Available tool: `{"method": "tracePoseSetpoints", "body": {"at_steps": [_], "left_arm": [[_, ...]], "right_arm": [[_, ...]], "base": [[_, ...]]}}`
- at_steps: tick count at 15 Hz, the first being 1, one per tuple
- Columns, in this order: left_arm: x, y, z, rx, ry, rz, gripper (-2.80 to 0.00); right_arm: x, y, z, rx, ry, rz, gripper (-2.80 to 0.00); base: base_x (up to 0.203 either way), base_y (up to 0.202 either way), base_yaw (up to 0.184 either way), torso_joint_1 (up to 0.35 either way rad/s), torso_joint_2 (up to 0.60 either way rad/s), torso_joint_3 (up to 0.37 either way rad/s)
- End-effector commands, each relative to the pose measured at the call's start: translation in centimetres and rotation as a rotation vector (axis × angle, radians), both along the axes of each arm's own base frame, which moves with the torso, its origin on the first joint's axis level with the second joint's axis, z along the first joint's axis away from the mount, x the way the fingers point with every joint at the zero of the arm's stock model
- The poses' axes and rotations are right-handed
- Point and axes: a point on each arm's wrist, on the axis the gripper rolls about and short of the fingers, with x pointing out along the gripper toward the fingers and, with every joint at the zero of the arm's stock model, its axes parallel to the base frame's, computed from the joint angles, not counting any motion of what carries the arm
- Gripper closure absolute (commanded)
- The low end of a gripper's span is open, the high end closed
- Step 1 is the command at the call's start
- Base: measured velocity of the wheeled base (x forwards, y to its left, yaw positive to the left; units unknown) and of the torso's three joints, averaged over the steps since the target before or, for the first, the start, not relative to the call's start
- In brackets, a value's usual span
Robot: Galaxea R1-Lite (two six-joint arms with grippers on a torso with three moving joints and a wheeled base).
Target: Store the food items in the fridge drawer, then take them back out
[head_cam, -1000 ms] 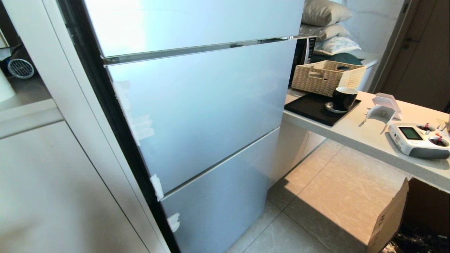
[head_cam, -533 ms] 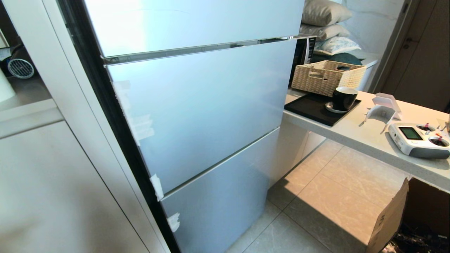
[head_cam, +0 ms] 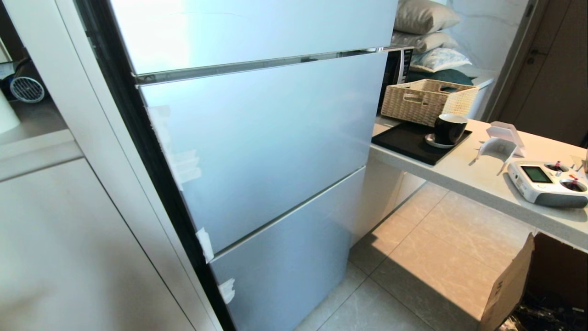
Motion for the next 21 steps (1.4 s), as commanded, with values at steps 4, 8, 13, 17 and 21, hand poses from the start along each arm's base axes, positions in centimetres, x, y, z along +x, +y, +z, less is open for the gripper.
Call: {"method": "tracePoseSetpoints", "body": {"at_steps": [4,8,13,17,21], "left_arm": [[0.0,0.0,0.1,0.040,-0.007,0.002,0.00],[-0.1,0.0,4.7,0.031,-0.073,-0.025,0.00],[7.0,-0.5,11.4,-0.229,0.137,-0.134,0.00],[15.9,-1.5,13.8,-0.319,0.161,-0.167,0.00],[23.0,-2.2,15.8,-0.363,0.043,-0.118,0.00]], "right_arm": [[0.0,0.0,0.0,0.000,0.001,0.000,0.00],[0.0,0.0,0.0,0.000,0.001,0.000,0.00],[0.0,0.0,0.0,0.000,0.001,0.000,0.00],[0.0,0.0,0.0,-0.002,0.001,0.000,0.00],[0.0,0.0,0.0,0.000,0.001,0.001,0.00]], "base": [[0.000,0.000,0.000,0.000,0.00,0.000],[0.000,0.000,0.000,0.000,0.00,0.000],[0.000,0.000,0.000,0.000,0.00,0.000],[0.000,0.000,0.000,0.000,0.00,0.000],[0.000,0.000,0.000,0.000,0.00,0.000]]}}
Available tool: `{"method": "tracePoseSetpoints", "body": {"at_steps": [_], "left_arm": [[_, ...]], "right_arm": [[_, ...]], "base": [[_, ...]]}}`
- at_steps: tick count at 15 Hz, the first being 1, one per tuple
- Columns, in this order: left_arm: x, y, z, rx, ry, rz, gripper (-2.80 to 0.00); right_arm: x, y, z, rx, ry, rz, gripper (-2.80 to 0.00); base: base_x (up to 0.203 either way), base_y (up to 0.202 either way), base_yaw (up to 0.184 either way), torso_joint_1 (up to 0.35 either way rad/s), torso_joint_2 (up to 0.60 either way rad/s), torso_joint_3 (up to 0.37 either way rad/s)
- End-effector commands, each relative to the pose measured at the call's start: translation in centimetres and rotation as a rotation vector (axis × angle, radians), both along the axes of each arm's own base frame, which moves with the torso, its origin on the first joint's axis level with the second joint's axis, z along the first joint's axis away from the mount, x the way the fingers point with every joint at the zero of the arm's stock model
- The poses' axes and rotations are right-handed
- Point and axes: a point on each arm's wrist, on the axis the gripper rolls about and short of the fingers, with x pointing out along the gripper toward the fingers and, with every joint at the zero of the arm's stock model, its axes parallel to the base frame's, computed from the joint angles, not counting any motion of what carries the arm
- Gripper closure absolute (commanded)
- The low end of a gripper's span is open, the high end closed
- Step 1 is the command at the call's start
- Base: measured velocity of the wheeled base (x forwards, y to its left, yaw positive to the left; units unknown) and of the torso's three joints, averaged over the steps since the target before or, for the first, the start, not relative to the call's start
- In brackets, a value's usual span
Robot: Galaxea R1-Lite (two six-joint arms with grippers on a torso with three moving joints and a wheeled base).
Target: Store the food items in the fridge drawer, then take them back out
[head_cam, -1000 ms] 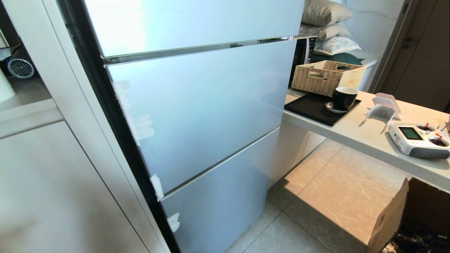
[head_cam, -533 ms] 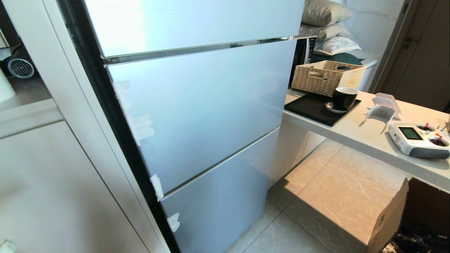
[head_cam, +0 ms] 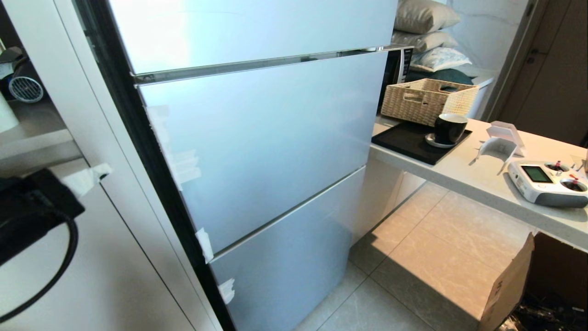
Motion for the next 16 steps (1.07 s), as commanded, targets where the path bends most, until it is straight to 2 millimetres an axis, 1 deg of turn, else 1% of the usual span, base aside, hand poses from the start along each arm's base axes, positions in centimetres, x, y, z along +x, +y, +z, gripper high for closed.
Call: {"method": "tracePoseSetpoints", "body": {"at_steps": [1,4,6,7,11,13,16], "left_arm": [[5.3,-0.6,-0.7,-0.010,0.045,0.042,0.00],[6.8,-1.1,0.1,-0.048,0.026,0.064,0.00],[8.2,-1.6,0.3,-0.079,0.028,0.102,0.00],[8.6,-2.0,0.4,-0.094,0.026,0.110,0.00],[8.9,-2.2,0.8,-0.114,0.015,0.103,0.00],[8.8,-2.5,0.9,-0.117,0.014,0.088,0.00],[8.1,-2.9,0.9,-0.118,0.012,0.068,0.00]], "right_arm": [[0.0,0.0,0.0,-0.001,0.001,0.001,0.00],[0.0,0.0,0.0,-0.002,0.001,0.000,0.00],[0.0,0.0,0.0,0.000,0.001,0.000,0.00],[0.0,0.0,0.0,0.000,0.001,0.001,0.00],[0.0,0.0,0.0,0.000,0.001,0.000,0.00],[0.0,0.0,0.0,0.000,0.001,0.000,0.00],[0.0,0.0,0.0,-0.001,0.001,0.000,0.00]], "base": [[0.000,0.000,0.000,0.000,0.00,0.000],[0.000,0.000,0.000,0.000,0.00,0.000],[0.000,0.000,0.000,0.000,0.00,0.000],[0.000,0.000,0.000,0.000,0.00,0.000],[0.000,0.000,0.000,0.000,0.00,0.000],[0.000,0.000,0.000,0.000,0.00,0.000],[0.000,0.000,0.000,0.000,0.00,0.000]]}}
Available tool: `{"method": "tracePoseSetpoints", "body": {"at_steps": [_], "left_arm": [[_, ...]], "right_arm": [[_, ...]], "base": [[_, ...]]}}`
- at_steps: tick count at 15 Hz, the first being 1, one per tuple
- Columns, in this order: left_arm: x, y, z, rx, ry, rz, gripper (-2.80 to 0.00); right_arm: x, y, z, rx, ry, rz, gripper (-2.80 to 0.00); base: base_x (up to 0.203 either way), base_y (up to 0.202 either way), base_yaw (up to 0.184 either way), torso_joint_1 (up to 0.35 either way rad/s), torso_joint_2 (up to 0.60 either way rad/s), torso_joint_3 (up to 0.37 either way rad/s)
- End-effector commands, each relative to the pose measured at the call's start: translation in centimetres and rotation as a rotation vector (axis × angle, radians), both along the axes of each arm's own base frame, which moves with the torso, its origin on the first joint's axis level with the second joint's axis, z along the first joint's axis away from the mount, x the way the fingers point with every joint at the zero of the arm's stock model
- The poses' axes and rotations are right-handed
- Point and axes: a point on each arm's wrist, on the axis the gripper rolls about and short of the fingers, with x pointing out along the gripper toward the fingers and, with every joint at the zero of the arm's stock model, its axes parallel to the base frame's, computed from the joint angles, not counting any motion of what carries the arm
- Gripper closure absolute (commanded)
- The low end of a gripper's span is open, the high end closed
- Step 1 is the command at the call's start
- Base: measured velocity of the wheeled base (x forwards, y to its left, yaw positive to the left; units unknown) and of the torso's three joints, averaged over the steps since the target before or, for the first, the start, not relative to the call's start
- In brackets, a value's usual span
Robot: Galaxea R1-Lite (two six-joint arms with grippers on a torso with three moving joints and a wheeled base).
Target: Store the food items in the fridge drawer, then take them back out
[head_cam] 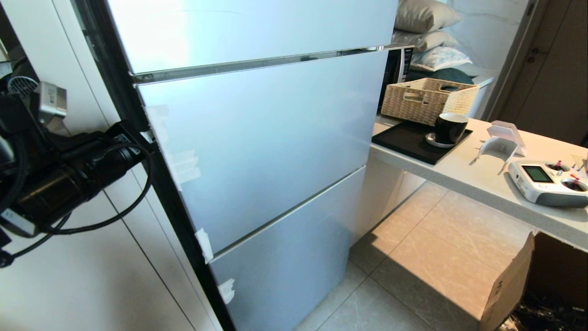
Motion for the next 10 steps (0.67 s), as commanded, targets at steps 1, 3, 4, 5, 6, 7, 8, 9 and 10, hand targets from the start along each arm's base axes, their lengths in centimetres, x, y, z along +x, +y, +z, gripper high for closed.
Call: {"method": "tracePoseSetpoints", "body": {"at_steps": [1,3,4,5,6,7,8,9,10], "left_arm": [[-0.7,-0.3,0.1,-0.006,-0.010,-0.020,0.00],[-1.3,-0.7,0.2,-0.006,-0.013,-0.041,0.00],[-1.4,-0.8,0.0,-0.006,-0.007,-0.048,0.00],[-1.5,-1.0,-0.1,-0.005,-0.006,-0.056,0.00],[-1.5,-1.1,-0.3,-0.003,0.004,-0.063,0.00],[-1.6,-1.2,-0.6,-0.001,0.012,-0.073,0.00],[-1.5,-1.5,-0.8,-0.001,0.020,-0.091,0.00],[-1.6,-1.6,-0.9,-0.005,0.024,-0.114,0.00],[-1.7,-1.7,-0.8,-0.017,0.023,-0.136,0.00]], "right_arm": [[0.0,0.0,0.0,0.000,0.001,0.000,0.00],[0.0,0.0,0.0,0.000,0.001,0.002,0.00],[0.0,0.0,0.0,0.000,0.001,0.002,0.00],[0.0,0.0,0.0,0.000,0.001,0.000,0.00],[0.0,0.0,0.0,0.000,0.001,0.000,0.00],[0.0,0.0,0.0,0.000,0.001,0.000,0.00],[0.0,0.0,0.0,-0.001,0.001,0.001,0.00],[0.0,0.0,0.0,0.000,0.001,0.002,0.00],[0.0,0.0,0.0,0.000,0.001,0.002,0.00]], "base": [[0.000,0.000,0.000,0.000,0.00,0.000],[0.000,0.000,0.000,0.000,0.00,0.000],[0.000,0.000,0.000,0.000,0.00,0.000],[0.000,0.000,0.000,0.000,0.00,0.000],[0.000,0.000,0.000,0.000,0.00,0.000],[0.000,0.000,0.000,0.000,0.00,0.000],[0.000,0.000,0.000,0.000,0.00,0.000],[0.000,0.000,0.000,0.000,0.00,0.000],[0.000,0.000,0.000,0.000,0.00,0.000]]}}
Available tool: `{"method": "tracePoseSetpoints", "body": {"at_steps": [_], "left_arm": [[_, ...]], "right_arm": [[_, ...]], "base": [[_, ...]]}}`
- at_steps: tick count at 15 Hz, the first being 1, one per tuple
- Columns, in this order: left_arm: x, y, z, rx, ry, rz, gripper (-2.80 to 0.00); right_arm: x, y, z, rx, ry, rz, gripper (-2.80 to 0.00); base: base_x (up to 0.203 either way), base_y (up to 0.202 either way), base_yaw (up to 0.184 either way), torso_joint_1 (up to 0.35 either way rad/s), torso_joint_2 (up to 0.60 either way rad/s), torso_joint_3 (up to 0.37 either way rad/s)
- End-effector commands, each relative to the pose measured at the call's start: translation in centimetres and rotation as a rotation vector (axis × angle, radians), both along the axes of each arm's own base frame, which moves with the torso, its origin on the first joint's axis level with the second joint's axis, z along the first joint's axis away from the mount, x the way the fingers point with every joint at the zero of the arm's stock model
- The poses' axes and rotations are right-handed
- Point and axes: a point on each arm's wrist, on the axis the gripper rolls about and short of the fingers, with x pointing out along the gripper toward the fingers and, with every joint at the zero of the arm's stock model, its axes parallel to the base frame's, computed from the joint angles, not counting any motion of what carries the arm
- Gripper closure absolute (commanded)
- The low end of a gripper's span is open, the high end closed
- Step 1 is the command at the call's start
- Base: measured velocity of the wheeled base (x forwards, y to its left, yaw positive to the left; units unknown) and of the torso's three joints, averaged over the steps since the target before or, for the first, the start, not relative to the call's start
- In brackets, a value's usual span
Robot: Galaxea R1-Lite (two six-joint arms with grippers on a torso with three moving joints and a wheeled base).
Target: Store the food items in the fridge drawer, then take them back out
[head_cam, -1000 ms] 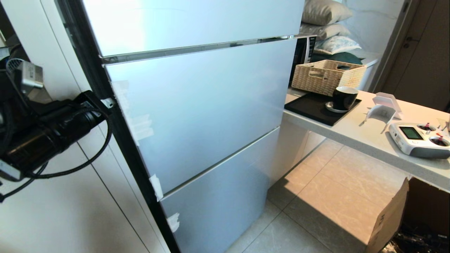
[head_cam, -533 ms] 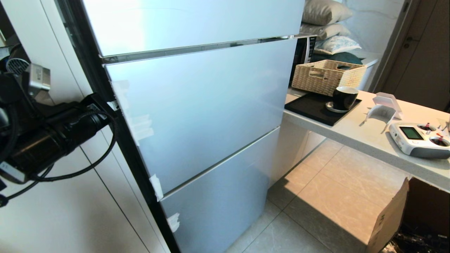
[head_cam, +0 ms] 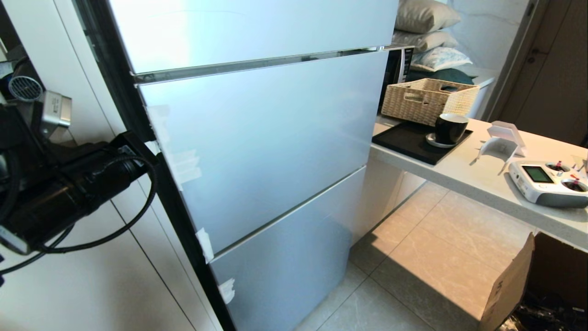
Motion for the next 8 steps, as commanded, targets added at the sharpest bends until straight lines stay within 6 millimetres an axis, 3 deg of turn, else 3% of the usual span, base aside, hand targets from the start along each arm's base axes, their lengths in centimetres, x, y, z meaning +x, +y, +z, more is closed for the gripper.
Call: {"method": "tracePoseSetpoints", "body": {"at_steps": [1,8], "left_arm": [[-0.10,-0.24,-0.08,-0.010,0.003,-0.034,0.00],[-0.49,-0.55,0.11,-0.007,-0.005,-0.100,0.00]], "right_arm": [[0.01,0.00,0.01,0.000,0.001,0.000,0.00],[0.01,0.00,0.01,0.000,0.001,0.000,0.00]], "base": [[0.000,0.000,0.000,0.000,0.00,0.000],[0.000,0.000,0.000,0.000,0.00,0.000]]}}
